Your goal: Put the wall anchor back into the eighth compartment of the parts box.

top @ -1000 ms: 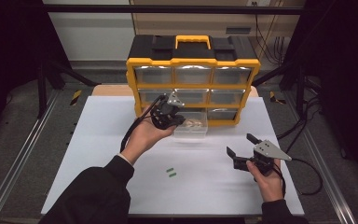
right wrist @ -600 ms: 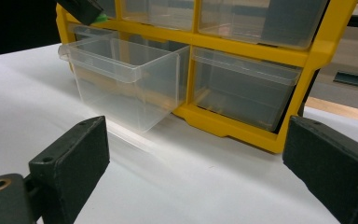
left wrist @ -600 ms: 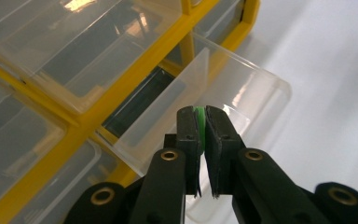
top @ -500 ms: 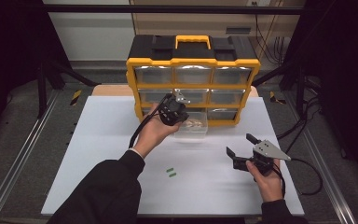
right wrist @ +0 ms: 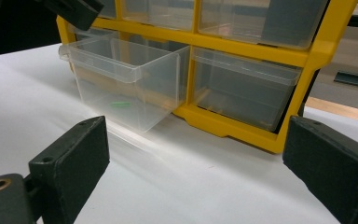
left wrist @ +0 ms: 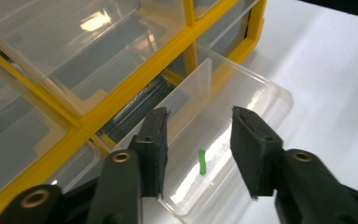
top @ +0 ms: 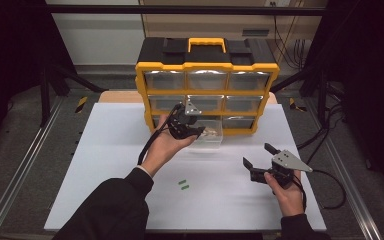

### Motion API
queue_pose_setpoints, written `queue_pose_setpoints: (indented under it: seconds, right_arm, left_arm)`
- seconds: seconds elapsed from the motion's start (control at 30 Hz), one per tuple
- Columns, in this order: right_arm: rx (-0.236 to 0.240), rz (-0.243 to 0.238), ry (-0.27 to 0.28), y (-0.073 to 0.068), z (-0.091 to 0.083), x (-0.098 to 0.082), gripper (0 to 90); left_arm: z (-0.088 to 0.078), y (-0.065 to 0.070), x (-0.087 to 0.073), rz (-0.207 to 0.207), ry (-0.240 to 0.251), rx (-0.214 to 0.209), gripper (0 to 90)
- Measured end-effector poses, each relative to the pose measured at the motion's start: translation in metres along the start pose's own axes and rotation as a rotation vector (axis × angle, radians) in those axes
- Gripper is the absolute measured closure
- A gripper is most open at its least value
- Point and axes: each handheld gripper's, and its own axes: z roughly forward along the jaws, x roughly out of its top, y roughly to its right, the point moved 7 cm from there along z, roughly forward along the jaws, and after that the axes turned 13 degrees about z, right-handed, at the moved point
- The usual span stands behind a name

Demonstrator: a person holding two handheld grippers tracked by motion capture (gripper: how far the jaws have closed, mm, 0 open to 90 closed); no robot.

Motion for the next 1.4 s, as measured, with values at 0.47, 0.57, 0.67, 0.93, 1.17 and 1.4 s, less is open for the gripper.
queue_pose_setpoints:
  seconds: [0.47,0.57,0.67,0.93,1.17,1.4]
  right_arm:
    - [0.001,0.005,0.008,0.001,-0.001,0.001,6.8]
    - [0.002,0.01,0.004,0.001,-0.001,0.001,6.8]
    - [0.001,-0.001,0.016,0.001,-0.002,0.002,8.6]
    - [0.006,0.0,0.021,0.0,-0.003,0.003,8.4]
    - [0.006,0.006,0.023,0.0,-0.003,0.003,9.0]
    - [0.003,-0.001,0.021,0.0,-0.003,0.003,8.7]
  left_arm:
    - [-0.031,0.016,-0.017,-0.013,0.064,-0.02,10.0]
    - [-0.034,0.02,-0.022,-0.014,0.049,-0.034,6.9]
    - [-0.036,0.025,-0.029,-0.016,0.015,-0.053,7.2]
    - [-0.038,0.038,-0.045,-0.003,-0.028,-0.096,6.2]
    - [-0.037,0.045,-0.059,0.0,-0.041,-0.094,5.7]
    - [-0.034,0.052,-0.069,0.014,-0.055,-0.103,5.3]
